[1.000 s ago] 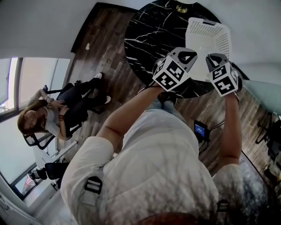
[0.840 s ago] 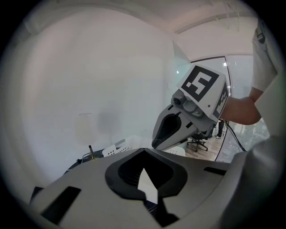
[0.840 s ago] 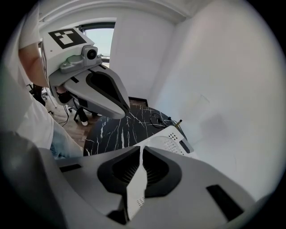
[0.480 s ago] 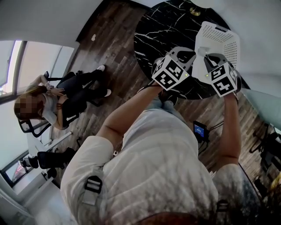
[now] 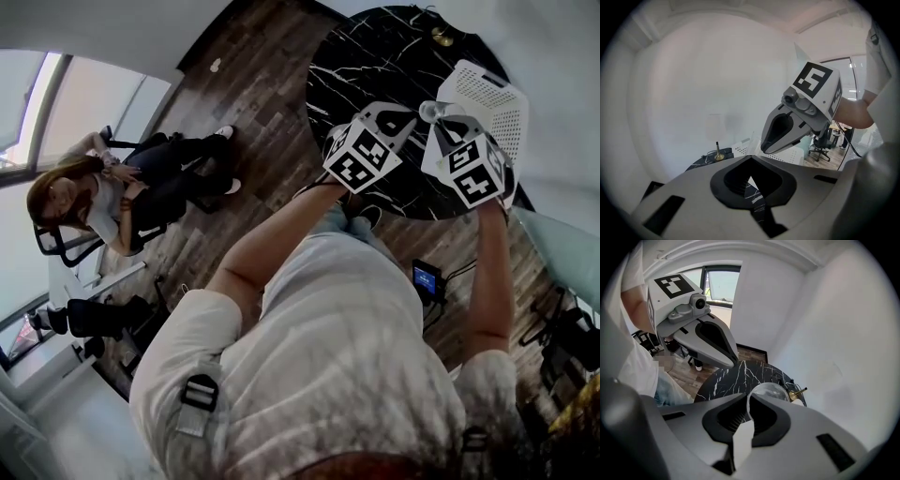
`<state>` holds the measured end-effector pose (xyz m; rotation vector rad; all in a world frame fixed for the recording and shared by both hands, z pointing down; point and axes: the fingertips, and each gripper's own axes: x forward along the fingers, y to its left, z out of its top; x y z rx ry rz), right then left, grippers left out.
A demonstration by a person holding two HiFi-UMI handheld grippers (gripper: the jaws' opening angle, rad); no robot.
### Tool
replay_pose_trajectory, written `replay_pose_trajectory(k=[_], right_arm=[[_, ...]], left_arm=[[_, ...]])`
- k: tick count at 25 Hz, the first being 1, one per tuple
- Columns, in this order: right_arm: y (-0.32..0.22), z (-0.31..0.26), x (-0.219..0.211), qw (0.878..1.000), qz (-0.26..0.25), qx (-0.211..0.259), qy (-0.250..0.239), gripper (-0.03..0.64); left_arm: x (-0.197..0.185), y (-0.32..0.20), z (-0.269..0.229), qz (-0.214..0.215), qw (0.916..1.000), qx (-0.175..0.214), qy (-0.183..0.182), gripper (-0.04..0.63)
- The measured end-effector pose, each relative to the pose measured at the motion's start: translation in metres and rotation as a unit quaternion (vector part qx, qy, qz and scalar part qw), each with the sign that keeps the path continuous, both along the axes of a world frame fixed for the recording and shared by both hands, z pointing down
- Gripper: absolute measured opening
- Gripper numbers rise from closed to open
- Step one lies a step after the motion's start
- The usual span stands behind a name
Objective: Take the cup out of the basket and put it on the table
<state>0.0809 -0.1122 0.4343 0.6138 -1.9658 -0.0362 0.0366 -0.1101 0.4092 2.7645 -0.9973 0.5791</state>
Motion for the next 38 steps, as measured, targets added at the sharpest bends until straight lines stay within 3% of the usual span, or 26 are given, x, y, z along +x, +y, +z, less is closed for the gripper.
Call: replay_pose_trajectory(k=[10,38], right_arm=[[-0.002,0.004,-0.034,0.999,-0.034,-0.002,-0.006,0.025],[-0.020,0.052,-0.057,0.998,-0.034,-0.048,0.004,0.025]], left_arm=[[-0.031,0.000,0.011,-0.027,0.9996,-0.008,-0.005,0.006],[-0.045,-0.037,0.057,-0.016,0.9983,-0.056,-0.001,0.006]])
